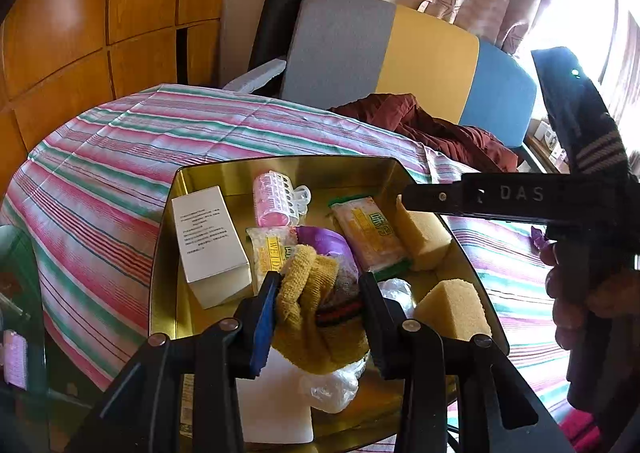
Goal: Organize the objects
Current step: 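Carry knit bundle and cracker packet to the tray and release both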
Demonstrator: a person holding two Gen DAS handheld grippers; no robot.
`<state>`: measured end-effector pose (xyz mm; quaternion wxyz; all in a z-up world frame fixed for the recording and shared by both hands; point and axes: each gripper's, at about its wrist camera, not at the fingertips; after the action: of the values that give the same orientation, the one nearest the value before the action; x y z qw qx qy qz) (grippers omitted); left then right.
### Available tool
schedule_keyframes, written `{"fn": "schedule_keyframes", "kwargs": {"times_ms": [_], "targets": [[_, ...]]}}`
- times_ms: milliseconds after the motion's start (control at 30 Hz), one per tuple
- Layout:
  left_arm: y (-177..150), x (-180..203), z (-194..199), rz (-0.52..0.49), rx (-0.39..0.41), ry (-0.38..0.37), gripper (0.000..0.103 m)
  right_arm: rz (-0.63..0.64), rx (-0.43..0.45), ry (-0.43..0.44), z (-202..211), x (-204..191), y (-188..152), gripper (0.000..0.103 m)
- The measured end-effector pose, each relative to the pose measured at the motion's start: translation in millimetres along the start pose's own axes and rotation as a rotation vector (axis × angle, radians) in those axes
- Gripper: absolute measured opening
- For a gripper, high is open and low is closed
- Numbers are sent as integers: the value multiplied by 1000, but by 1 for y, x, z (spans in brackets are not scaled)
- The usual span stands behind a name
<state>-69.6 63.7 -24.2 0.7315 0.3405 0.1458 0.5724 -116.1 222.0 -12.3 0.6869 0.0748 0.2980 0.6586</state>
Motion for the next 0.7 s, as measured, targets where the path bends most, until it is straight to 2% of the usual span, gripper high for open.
{"fn": "schedule_keyframes", "kwargs": {"times_ms": [333,433,467,700], "targets": [[2,5,-3,0,-3,1,49,-18,48,-27,24,6,-14,47],[3,-3,-3,44,2,-30,64,-30,56,-38,29,10,-19,48],[3,-5,-1,56,15,-31,66,-35,58,-40,31,12,-21,48],[1,-21,13,84,47,-9,66,-53,67,-58,44,20,-40,50]]}}
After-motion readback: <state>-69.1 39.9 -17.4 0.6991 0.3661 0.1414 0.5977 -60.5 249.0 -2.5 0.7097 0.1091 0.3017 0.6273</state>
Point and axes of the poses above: each gripper's, at about its wrist camera, not at the fingertips, and z roughly against the way its jaws point, x to its right, y to its top, and after that the axes turned 1 degree about -x, right-handed
